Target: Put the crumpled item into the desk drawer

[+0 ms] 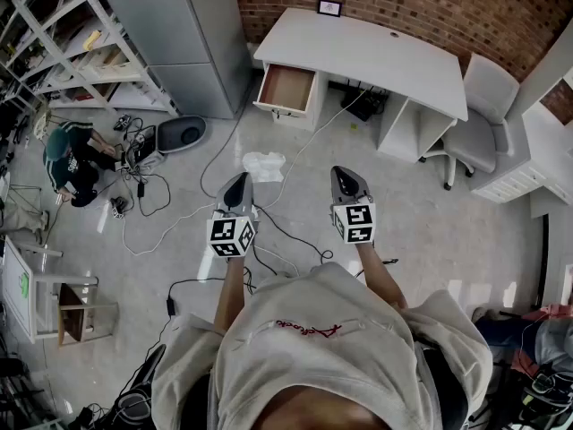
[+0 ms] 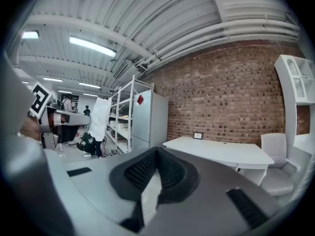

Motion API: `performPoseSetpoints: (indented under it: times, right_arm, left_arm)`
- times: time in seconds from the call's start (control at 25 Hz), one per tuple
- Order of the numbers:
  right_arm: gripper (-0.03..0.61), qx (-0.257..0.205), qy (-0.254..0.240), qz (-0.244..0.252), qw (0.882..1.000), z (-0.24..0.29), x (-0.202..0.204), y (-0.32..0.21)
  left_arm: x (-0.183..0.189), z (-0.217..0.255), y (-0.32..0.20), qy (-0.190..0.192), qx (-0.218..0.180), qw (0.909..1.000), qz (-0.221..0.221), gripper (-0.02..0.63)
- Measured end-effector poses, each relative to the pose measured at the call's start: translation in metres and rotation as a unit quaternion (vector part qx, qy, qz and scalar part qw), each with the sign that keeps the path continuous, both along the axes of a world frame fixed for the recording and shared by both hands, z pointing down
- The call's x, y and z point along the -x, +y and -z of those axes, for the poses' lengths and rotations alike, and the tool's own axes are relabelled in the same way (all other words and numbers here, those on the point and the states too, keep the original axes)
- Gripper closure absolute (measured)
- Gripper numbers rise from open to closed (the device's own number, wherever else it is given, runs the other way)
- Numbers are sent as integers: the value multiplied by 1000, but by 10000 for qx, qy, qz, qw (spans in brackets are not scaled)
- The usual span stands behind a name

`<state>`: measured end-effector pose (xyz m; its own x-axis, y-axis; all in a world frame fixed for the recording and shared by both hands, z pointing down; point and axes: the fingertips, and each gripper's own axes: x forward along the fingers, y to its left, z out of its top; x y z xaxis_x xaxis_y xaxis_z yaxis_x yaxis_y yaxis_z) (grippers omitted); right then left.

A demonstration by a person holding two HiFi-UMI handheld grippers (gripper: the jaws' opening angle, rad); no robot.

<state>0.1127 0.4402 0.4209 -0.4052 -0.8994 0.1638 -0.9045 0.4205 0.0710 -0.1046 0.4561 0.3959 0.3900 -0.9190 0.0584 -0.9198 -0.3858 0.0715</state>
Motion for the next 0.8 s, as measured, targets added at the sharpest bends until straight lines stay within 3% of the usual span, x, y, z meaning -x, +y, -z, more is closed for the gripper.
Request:
performPoseSetpoints:
  times: [0.8]
  right_arm:
    - [566, -72, -134, 134, 9998, -3, -17, 1]
  left_arm:
    - [-19, -1, 6, -56, 24, 9999, 150, 606]
